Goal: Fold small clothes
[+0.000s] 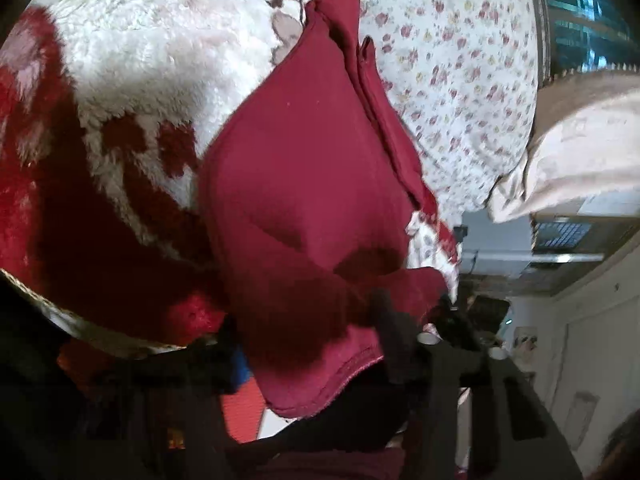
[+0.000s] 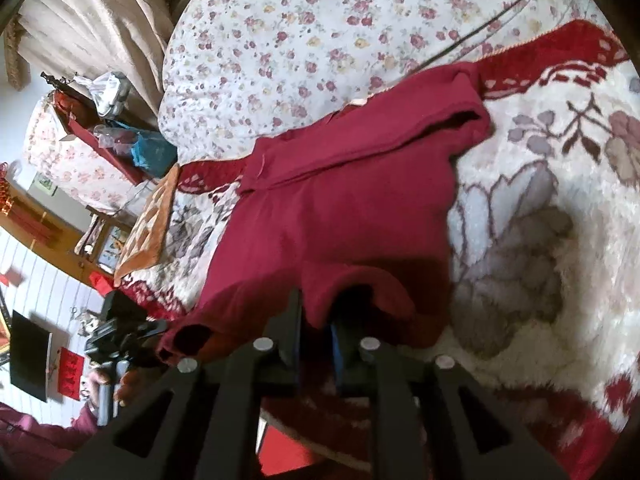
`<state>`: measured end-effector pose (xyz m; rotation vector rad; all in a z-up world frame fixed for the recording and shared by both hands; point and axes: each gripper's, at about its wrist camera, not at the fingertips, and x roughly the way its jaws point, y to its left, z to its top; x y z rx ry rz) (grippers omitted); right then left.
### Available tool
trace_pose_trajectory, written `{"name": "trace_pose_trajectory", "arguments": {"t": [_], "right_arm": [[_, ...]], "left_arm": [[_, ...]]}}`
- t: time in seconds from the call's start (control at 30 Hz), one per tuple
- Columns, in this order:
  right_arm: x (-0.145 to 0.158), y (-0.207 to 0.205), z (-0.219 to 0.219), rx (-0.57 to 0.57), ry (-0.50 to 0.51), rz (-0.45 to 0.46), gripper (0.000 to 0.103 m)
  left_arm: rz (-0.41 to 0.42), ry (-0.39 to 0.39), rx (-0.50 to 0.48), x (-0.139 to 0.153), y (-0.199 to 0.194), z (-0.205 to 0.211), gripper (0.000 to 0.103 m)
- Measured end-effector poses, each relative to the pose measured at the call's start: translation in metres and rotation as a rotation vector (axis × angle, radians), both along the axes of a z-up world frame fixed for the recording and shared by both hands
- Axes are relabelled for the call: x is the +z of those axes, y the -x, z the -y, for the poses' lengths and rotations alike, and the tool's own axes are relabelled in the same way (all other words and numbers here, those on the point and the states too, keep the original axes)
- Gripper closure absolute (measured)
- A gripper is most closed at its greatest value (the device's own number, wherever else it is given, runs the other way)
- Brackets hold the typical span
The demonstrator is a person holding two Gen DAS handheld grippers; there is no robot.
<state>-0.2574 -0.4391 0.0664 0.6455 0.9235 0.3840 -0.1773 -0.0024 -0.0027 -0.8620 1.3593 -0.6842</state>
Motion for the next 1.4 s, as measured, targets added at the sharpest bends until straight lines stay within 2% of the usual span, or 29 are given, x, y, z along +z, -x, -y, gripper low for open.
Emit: {"name": "trace_pose_trajectory", "arguments": {"t": [0.03, 0.1, 0.17, 0.23, 0.3, 0.33, 0.37, 0.4, 0.5, 0.63, 0.7, 0.77, 0.9, 1.13, 1.4], "right_arm": [[0.0, 0.003, 0.0, 0.01, -0.016, -0.003, 0.081], [-0.002, 0.008, 0.001, 0.032, -0.056, -0.012, 0.061], [-0.004, 0.013, -0.002, 0.053, -0.072, -0.023, 0.057], [-0.01, 0.015, -0.009, 0.076, -0.057, -0.052, 0.057], [-0.018, 0.018, -0.018, 0.107, -0.042, -0.085, 0.06], [-0.02, 0.019, -0.021, 0.119, -0.043, -0.098, 0.067], [-0.022, 0.021, -0.024, 0.136, -0.044, -0.108, 0.078], [-0.021, 0.024, -0.026, 0.149, -0.03, -0.108, 0.085], [-0.005, 0.028, -0.029, 0.171, 0.025, -0.063, 0.09], [0.026, 0.02, -0.022, 0.145, 0.05, 0.043, 0.091], [0.037, 0.012, -0.019, 0.111, 0.101, 0.089, 0.091], [0.044, 0.003, -0.015, 0.073, 0.123, 0.119, 0.091], [0.05, -0.02, -0.007, -0.006, 0.17, 0.154, 0.091], [0.047, -0.071, 0.002, -0.083, 0.188, 0.134, 0.091], [0.04, -0.116, 0.019, -0.116, 0.233, 0.117, 0.092]], "left_arm": [[0.013, -0.021, -0.011, 0.001, 0.001, 0.001, 0.078], [0.018, -0.033, -0.018, 0.0, 0.002, 0.0, 0.078], [0.005, -0.034, -0.018, -0.004, 0.004, -0.001, 0.078], [-0.001, -0.043, -0.021, -0.006, 0.004, -0.001, 0.078], [0.008, -0.057, -0.038, -0.004, 0.006, 0.0, 0.082], [0.018, -0.062, -0.054, -0.002, 0.006, 0.001, 0.089], [0.032, -0.068, -0.073, 0.002, 0.007, 0.002, 0.093], [0.056, -0.075, -0.092, 0.008, 0.007, 0.004, 0.103], [0.157, -0.095, -0.129, 0.033, 0.001, 0.009, 0.103], [0.287, -0.115, -0.097, 0.068, -0.023, 0.017, 0.103], [0.368, -0.194, -0.071, 0.083, -0.035, 0.022, 0.103], [0.451, -0.312, -0.041, 0.096, -0.047, 0.032, 0.103], [0.564, -0.407, -0.017, 0.111, -0.068, 0.049, 0.103], [0.645, -0.536, 0.011, 0.115, -0.104, 0.083, 0.103], [0.652, -0.579, 0.026, 0.114, -0.141, 0.094, 0.103]]}}
